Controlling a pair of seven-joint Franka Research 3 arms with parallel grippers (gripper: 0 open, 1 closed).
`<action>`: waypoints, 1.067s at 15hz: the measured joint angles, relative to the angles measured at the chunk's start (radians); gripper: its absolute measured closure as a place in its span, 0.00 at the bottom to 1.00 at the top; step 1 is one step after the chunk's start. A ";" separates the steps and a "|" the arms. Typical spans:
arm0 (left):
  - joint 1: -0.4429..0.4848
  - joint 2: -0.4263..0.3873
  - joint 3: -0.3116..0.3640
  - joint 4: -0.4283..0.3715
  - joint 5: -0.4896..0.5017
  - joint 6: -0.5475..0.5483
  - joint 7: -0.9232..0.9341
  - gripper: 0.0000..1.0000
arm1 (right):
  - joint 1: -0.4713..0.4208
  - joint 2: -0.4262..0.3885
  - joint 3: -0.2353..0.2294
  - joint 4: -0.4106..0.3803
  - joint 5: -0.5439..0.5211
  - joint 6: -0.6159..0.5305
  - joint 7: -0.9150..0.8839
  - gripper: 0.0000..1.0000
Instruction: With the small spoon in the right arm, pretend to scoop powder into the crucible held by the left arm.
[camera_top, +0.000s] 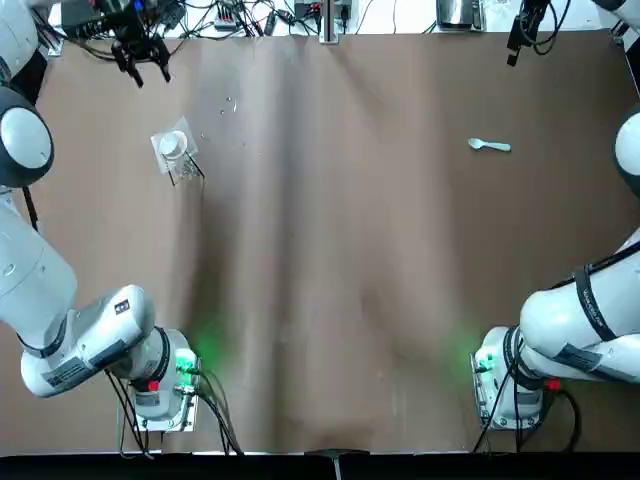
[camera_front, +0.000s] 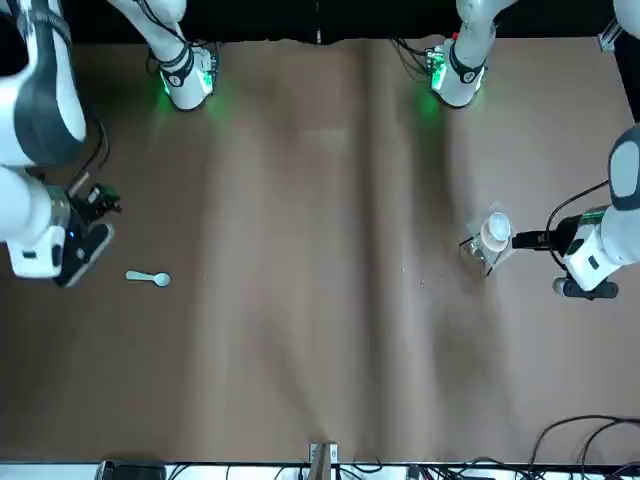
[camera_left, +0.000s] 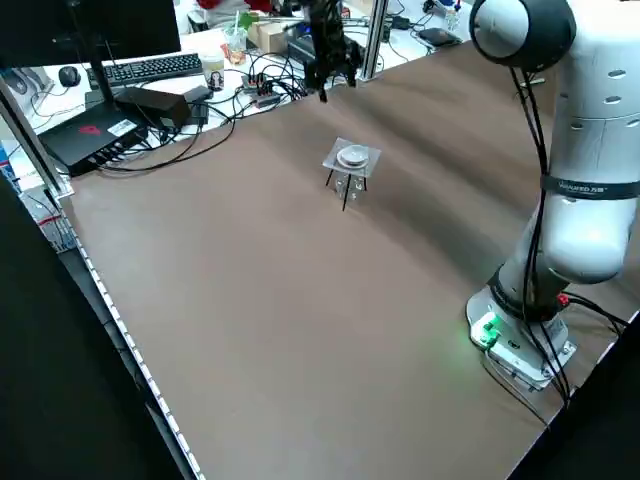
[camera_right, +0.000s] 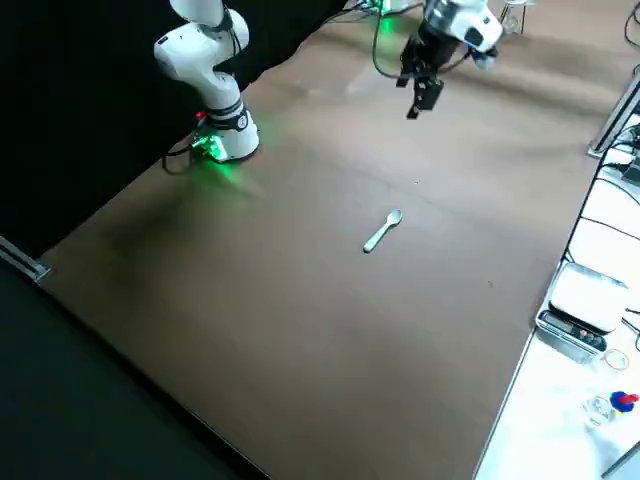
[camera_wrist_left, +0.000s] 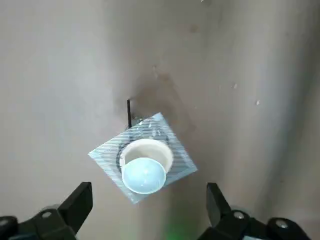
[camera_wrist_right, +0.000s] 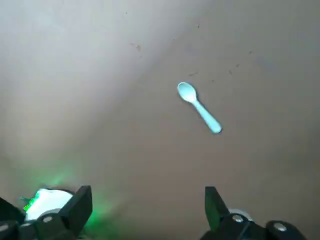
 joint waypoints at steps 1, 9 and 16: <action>-0.021 -0.011 0.000 0.024 0.001 -0.004 -0.030 0.00 | -0.001 -0.019 0.000 0.000 0.013 -0.020 0.047 0.00; -0.355 -0.193 0.289 0.101 0.033 -0.021 -0.098 0.00 | 0.272 -0.092 -0.259 -0.001 0.048 -0.030 0.232 0.00; -0.396 -0.327 0.341 -0.006 0.036 -0.059 -0.089 0.00 | 0.300 -0.257 -0.334 -0.092 0.108 0.021 0.436 0.00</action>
